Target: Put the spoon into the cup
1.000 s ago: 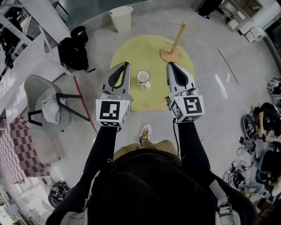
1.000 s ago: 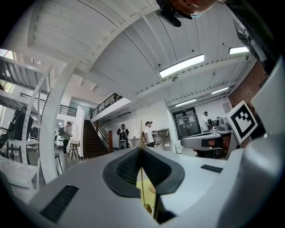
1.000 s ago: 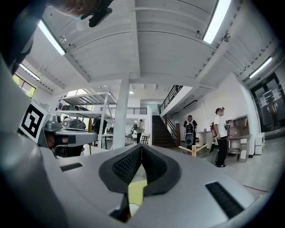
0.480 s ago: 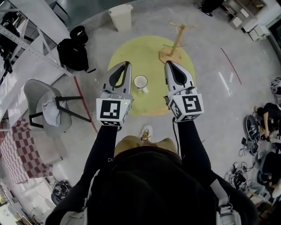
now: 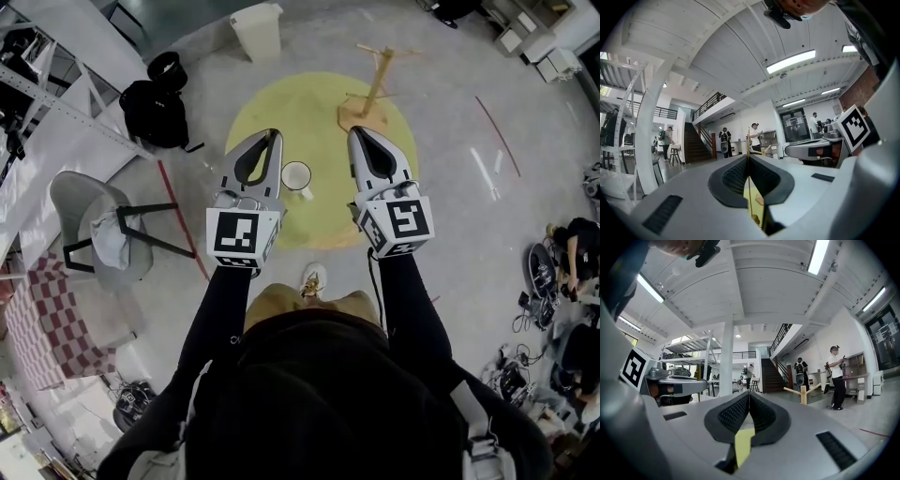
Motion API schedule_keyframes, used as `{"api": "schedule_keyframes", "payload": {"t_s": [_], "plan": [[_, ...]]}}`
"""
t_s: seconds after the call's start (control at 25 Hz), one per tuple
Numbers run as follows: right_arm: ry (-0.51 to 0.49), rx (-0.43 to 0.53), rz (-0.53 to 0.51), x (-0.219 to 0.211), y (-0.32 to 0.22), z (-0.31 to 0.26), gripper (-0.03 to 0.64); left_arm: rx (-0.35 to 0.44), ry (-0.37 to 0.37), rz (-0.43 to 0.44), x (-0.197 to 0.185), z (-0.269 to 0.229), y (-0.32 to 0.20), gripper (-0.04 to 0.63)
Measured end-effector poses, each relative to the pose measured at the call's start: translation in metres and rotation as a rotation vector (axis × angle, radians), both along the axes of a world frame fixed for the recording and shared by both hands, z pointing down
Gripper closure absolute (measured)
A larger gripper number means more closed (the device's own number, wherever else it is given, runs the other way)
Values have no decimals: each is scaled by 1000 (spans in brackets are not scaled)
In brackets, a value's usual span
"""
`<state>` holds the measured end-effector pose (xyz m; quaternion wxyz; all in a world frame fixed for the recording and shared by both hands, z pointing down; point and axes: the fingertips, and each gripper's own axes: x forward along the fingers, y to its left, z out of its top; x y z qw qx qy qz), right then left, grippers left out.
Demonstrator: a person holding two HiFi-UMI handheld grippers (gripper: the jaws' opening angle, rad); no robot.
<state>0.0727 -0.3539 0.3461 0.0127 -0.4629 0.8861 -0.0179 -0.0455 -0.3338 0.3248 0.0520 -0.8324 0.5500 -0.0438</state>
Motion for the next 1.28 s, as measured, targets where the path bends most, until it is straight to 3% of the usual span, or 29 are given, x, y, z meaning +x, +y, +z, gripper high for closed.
{"api": "schedule_keyframes", "payload": {"t_s": [0.52,1.28], "plan": [[-23,-9,-7,-2,2,2,591,-7,-9,9,5,0,2,578],[-11,-38,13,-1,-9,14,591,-42,40,31,2,15,-8,578]]}}
